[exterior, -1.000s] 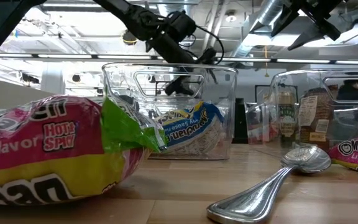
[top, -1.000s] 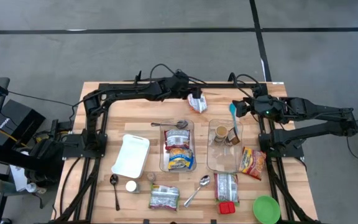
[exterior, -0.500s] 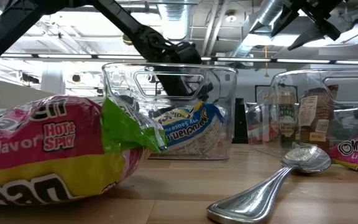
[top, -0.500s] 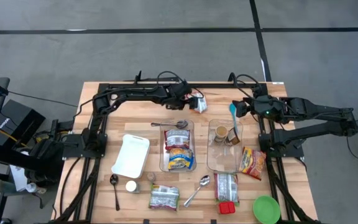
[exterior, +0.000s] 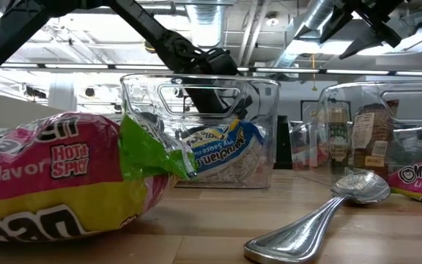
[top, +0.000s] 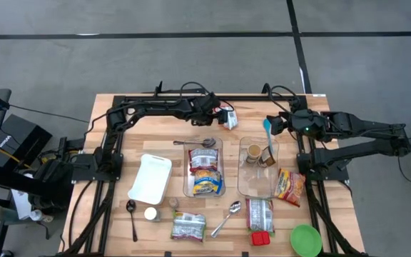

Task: Pick & Place Food Item
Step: Put the orange noodle pack into the left transparent bin

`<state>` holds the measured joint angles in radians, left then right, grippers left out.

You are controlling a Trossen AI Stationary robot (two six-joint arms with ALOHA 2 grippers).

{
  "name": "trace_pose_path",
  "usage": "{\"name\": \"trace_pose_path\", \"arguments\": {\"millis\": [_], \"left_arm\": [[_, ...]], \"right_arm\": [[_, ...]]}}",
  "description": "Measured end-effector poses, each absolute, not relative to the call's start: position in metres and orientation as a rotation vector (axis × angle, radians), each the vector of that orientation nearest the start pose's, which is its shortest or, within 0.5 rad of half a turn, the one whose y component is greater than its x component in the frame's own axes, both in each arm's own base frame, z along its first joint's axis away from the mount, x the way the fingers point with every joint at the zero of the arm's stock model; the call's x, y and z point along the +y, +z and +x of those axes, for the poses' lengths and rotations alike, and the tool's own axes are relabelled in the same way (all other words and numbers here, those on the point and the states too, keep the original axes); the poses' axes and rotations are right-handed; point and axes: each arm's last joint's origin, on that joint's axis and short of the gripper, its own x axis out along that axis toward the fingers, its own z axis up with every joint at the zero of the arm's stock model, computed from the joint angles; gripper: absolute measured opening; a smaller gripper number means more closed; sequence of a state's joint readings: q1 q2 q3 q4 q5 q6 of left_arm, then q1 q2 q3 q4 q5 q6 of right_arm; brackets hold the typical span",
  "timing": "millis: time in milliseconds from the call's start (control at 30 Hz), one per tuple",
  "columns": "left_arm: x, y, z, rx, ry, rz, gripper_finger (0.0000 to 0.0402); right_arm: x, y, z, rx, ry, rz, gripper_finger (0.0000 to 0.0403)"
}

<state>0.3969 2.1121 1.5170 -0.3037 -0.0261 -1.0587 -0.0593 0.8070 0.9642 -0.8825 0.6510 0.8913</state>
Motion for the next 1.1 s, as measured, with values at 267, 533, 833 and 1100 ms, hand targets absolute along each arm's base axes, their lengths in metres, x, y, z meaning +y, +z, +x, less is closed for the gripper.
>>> {"name": "trace_pose_path", "arguments": {"millis": [267, 533, 833, 1100], "left_arm": [[0.173, 0.147, 0.412, 0.525, 0.861, -1.224, 0.0324], [0.172, 0.131, 0.421, 0.476, 0.847, -1.274, 0.0324], [0.169, 0.125, 0.431, 0.407, 0.796, -1.320, 0.0314], [0.171, 0.124, 0.431, 0.374, 0.832, -1.298, 0.0249]], "right_arm": [[-0.026, 0.332, 0.137, 0.352, -0.931, 0.602, 0.0304], [-0.026, 0.332, 0.137, 0.349, -0.929, 0.603, 0.0304], [-0.026, 0.332, 0.137, 0.347, -0.929, 0.604, 0.0304], [-0.026, 0.332, 0.137, 0.347, -0.929, 0.604, 0.0304]]}}
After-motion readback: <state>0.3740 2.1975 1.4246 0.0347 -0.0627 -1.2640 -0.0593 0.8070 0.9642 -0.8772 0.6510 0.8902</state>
